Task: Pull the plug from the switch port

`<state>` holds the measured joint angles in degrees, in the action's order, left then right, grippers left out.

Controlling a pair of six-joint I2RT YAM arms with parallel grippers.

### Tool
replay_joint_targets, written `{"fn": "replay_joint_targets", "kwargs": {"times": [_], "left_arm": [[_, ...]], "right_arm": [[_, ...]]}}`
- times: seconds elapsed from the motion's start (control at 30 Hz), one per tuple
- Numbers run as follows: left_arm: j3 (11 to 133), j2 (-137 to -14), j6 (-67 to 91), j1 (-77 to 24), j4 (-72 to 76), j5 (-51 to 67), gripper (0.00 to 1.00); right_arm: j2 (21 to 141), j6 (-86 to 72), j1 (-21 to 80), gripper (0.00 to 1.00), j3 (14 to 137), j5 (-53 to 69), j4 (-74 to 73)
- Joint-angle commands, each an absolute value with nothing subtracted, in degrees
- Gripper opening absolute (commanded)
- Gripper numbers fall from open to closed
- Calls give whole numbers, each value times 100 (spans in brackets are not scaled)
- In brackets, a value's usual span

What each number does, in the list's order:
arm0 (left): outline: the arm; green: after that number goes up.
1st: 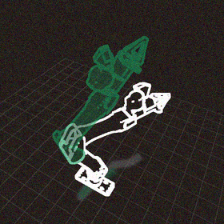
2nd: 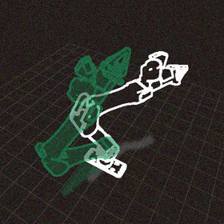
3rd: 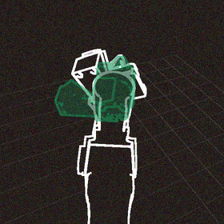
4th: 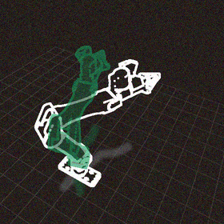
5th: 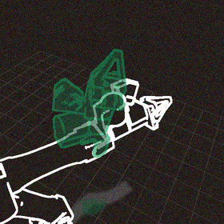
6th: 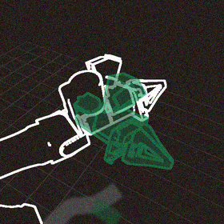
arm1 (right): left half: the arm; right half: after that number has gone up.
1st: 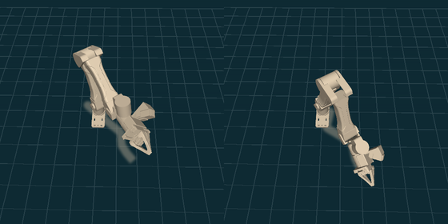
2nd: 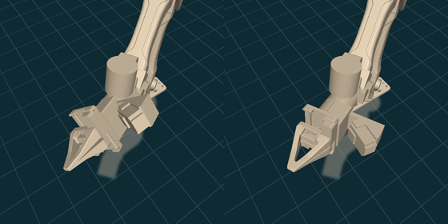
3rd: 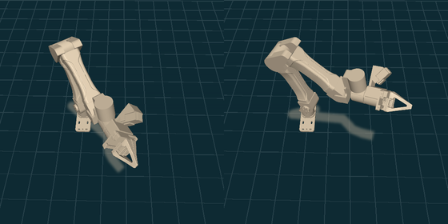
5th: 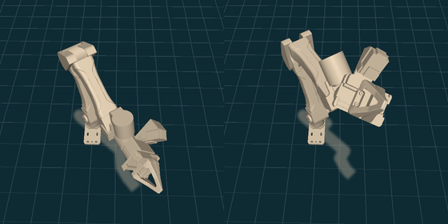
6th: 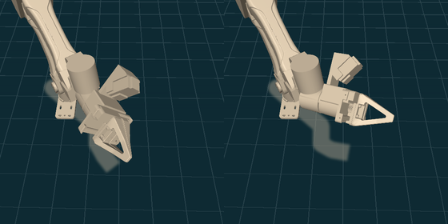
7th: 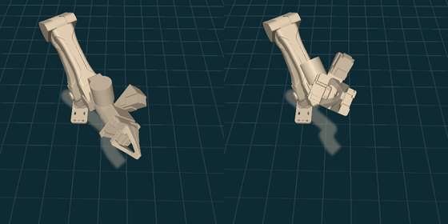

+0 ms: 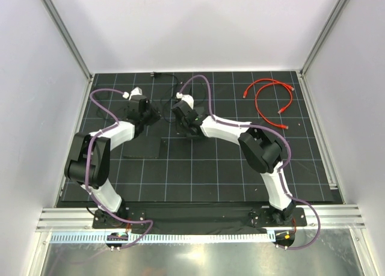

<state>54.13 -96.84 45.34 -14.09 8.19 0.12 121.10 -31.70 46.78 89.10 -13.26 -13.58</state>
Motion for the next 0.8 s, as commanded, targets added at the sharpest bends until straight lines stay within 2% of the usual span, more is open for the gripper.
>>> {"fn": "replay_joint_targets", "kwargs": {"times": [0.0,0.23,0.4,0.57,0.77], "left_arm": [[5440,-9738,4562,-1336,1090,158,0],[5432,-9791,4614,-1318,1125,263,0],[5432,-9835,4641,-1310,1169,343,0],[5440,-9844,4658,-1310,1186,334,0],[5458,-9905,4685,-1310,1222,430,0]], "right_arm": [[12129,-3269,4571,1,9027,-1696,-1477],[11664,-3463,4307,1,8229,-2328,-1468],[11374,-3664,3754,1,7736,-2495,-1713],[10548,-3762,3270,1,6997,-3163,-1608],[10354,-3253,2918,1,7031,-3410,-1574]]}}
